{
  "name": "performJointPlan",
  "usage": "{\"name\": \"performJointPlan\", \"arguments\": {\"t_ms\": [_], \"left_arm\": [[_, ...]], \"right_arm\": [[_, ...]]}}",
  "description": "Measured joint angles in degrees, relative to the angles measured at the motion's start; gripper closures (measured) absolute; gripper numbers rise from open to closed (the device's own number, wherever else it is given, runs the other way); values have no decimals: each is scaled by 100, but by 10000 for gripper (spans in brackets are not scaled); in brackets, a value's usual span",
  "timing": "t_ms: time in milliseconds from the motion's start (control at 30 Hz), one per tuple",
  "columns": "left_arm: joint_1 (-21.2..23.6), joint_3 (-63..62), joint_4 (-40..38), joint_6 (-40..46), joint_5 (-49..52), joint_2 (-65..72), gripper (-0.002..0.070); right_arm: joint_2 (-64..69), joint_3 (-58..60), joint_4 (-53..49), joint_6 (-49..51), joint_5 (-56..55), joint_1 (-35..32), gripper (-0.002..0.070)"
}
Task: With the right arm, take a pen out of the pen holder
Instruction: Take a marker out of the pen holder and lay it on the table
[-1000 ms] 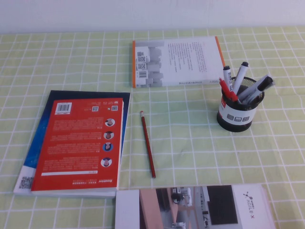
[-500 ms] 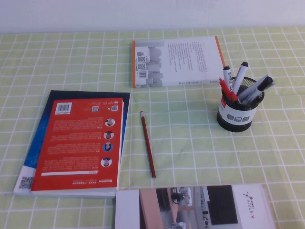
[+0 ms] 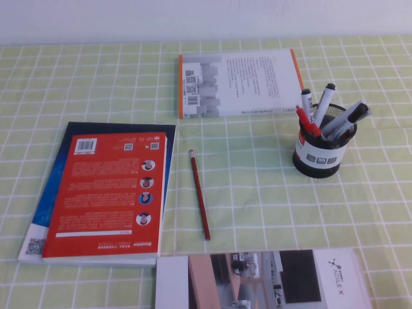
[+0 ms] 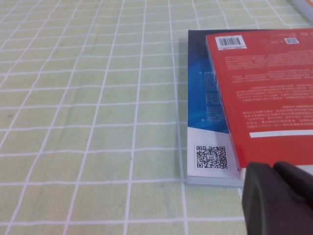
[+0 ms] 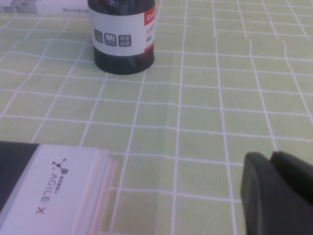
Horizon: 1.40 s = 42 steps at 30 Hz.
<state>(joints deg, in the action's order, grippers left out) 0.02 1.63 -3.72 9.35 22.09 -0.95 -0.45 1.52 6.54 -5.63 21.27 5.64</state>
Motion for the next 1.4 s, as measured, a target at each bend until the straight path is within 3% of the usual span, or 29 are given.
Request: {"name": "performJointPlan", "arguments": {"t_ms": [200,500,800,1100,1400], "left_arm": [[0,0,0,0,0,0,680],[0,0,0,0,0,0,680],[0,0,0,0,0,0,680],[0,0,0,0,0,0,680],[0,0,0,0,0,0,680]], "right_arm": [[0,0,86,0,-55,0,689],[0,0,2338,0,-1677,0,689],[0,0,3157,0,-2233,0,689],[365,-327,3685,0,-1411,0,689],[2740,-1841,2581,-27,-222,0,689]]}}
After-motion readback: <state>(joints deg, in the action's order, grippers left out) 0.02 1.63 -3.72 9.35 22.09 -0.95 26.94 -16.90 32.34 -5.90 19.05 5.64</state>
